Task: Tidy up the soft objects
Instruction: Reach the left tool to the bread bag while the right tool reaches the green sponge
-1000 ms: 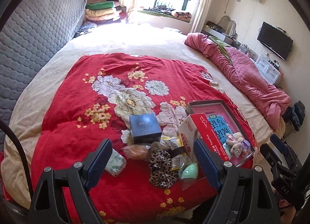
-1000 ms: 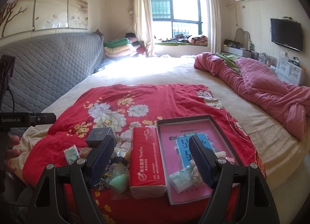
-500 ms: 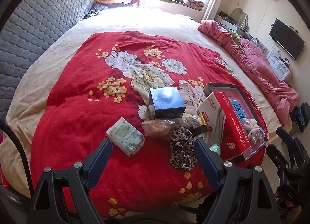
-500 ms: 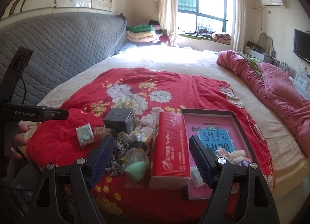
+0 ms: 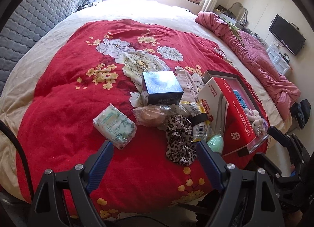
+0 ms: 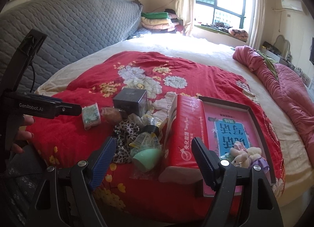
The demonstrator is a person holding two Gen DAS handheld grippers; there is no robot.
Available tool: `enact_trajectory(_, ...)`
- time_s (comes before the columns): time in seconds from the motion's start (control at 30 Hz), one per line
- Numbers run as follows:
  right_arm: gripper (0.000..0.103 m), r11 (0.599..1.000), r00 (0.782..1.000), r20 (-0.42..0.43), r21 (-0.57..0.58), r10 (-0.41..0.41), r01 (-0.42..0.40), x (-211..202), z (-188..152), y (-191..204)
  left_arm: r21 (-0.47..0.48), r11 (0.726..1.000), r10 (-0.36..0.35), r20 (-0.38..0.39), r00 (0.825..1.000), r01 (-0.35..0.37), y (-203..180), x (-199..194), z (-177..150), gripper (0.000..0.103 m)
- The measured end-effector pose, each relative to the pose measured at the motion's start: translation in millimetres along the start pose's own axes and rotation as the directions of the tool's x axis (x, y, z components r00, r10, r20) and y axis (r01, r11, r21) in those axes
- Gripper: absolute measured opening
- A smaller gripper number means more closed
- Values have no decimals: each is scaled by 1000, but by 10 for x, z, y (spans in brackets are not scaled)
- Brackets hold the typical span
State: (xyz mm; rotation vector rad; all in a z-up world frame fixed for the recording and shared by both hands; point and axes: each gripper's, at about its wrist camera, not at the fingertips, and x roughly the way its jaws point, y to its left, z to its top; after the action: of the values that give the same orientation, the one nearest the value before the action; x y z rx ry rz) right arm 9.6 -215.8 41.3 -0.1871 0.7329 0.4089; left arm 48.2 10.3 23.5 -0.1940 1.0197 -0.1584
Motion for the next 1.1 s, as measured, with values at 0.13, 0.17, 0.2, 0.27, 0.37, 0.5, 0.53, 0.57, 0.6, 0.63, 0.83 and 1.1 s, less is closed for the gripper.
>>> enact_trajectory(0.13, 80, 996, 999, -31, -87, 5, -8, 127, -68, 135, 17, 1000, -14, 10, 1000, 14, -40, 65, -36, 85)
enact_trajectory(0.17, 80, 994, 999, -45, -113, 7, -12, 177, -83, 166, 17, 1000, -16, 11, 1000, 16, -39, 84, -40, 85)
enact_trajectory(0.2, 80, 990, 998, -61, -138, 7, -15, 229, -101, 201, 17, 1000, -18, 9, 1000, 18, -38, 109, -44, 85)
enact_trajectory(0.27, 80, 981, 995, -98, -194, -6, -14, 342, -145, 271, 10, 1000, -26, 4, 1000, 26, -24, 162, -50, 85)
enact_trajectory(0.37, 80, 959, 989, -142, -283, -39, -3, 509, -212, 374, 6, 999, -34, 1, 999, 34, -8, 240, -55, 85)
enact_trajectory(0.5, 80, 929, 983, -172, -371, -71, 2, 677, -273, 478, -10, 999, -40, -4, 999, 40, 46, 340, -53, 85)
enact_trajectory(0.53, 80, 920, 982, -170, -393, -80, 7, 708, -283, 503, -16, 999, -44, -7, 999, 44, 64, 371, -41, 85)
enact_trajectory(0.57, 80, 910, 982, -168, -414, -88, 11, 738, -289, 522, -21, 999, -46, -9, 999, 46, 78, 402, -25, 85)
enact_trajectory(0.6, 80, 901, 980, -170, -432, -100, 17, 772, -297, 536, -26, 999, -47, -7, 999, 46, 92, 429, -6, 85)
enact_trajectory(0.63, 80, 892, 978, -172, -452, -114, 25, 810, -306, 550, -30, 998, -49, -8, 999, 48, 103, 464, 18, 85)
enact_trajectory(0.83, 80, 856, 968, -189, -515, -163, 43, 1009, -367, 570, -58, 998, -38, -28, 999, 36, 151, 718, 156, 85)
enact_trajectory(1.1, 79, 804, 954, -207, -593, -216, 54, 1207, -429, 638, -50, 998, -30, -58, 998, 27, 141, 980, 260, 85)
